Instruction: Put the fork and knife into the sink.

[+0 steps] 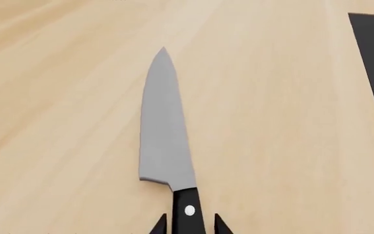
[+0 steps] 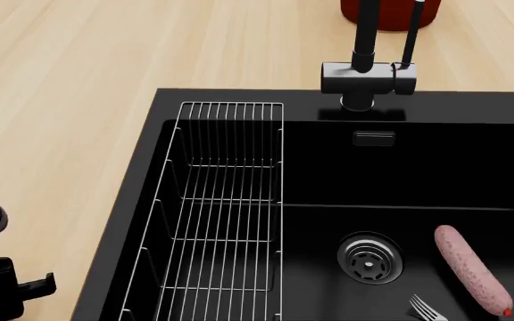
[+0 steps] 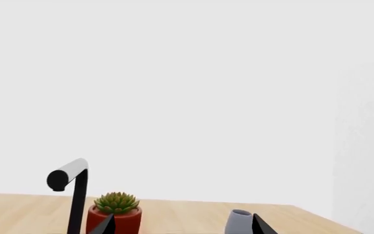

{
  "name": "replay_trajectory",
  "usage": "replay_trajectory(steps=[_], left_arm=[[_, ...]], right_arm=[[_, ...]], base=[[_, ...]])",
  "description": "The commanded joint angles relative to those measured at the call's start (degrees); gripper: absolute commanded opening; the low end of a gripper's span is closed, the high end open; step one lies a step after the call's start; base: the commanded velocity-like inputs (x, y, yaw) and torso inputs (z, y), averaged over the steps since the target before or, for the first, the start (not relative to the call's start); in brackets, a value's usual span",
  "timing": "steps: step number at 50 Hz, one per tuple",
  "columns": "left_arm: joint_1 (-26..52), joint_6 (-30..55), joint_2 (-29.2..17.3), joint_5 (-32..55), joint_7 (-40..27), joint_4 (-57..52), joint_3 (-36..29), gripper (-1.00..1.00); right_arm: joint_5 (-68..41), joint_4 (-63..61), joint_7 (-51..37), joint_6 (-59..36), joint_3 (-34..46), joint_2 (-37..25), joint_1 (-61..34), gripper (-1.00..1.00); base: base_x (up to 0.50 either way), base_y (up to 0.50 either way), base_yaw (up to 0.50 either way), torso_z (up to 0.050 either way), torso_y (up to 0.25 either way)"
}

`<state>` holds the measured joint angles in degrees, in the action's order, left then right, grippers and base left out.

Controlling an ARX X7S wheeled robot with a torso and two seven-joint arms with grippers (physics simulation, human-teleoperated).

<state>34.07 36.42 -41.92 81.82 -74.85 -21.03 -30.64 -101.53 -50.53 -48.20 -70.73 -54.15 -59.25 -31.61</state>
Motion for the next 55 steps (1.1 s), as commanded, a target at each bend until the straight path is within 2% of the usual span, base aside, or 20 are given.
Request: replay_trajectory(steps=[1,14,28,34,43,55], left_arm=[[-0.6,2.0,-0.6,2.5,-3.0,-1.2,-0.5,-1.00],[2.9,2.9,-2.0,2.6,-4.0,-4.7,0.8,-1.00],[14.0,8.4,-5.6,3.2,-1.9,-11.1,1.6,-1.00],[17.9,10.6,-5.6,2.9,-0.1,-12.1,0.9,-1.00],[27.7,15.5,-1.4,3.2,3.2,-9.7,-1.6,-1.00],[35.2,18.3,6.0,1.7,10.7,-5.2,-5.6,-1.00]], right_arm=[[-0.4,0.0,0.6,0.8,-1.7,0.8,0.5,1.00],[0.7,-0.4,1.3,0.9,-1.0,1.3,0.6,1.00],[2.8,-1.3,2.6,0.4,-0.9,2.6,1.0,1.00],[4.7,-2.1,4.6,-0.6,-2.1,4.6,1.9,1.00],[-0.4,-3.4,3.1,-1.3,-8.7,4.4,5.6,1.00],[-7.7,-3.5,0.6,-2.5,-19.0,2.5,10.2,1.00]], base=[[0.00,0.00,0.00,0.000,0.000],[0.00,0.00,0.00,0.000,0.000],[0.00,0.00,0.00,0.000,0.000],[0.00,0.00,0.00,0.000,0.000],[0.00,0.00,0.00,0.000,0.000],[0.00,0.00,0.00,0.000,0.000]])
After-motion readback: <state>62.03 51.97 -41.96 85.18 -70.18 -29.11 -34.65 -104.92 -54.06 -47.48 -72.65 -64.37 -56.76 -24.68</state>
